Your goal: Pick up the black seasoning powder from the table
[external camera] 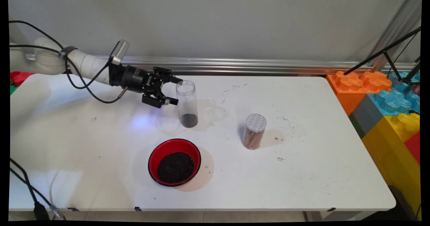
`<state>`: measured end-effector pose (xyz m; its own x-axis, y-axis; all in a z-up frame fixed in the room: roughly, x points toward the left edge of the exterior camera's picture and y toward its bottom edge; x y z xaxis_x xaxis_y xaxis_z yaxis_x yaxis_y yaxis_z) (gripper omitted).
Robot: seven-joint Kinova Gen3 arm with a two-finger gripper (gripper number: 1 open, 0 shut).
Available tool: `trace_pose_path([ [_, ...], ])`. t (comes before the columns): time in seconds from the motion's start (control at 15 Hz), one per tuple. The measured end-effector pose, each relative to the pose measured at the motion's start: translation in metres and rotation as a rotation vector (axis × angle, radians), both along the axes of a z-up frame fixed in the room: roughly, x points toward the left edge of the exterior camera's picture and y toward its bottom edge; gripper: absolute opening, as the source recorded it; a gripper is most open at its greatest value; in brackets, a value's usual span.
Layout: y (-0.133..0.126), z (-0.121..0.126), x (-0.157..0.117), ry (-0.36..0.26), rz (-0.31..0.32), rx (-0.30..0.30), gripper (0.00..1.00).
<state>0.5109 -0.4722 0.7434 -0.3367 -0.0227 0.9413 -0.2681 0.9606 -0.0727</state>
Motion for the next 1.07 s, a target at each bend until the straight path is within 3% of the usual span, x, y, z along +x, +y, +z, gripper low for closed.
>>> trace_pose_path([
  [1.07, -0.014, -0.01, -0.022, -0.024, -0.001, -0.037, 1.0],
])
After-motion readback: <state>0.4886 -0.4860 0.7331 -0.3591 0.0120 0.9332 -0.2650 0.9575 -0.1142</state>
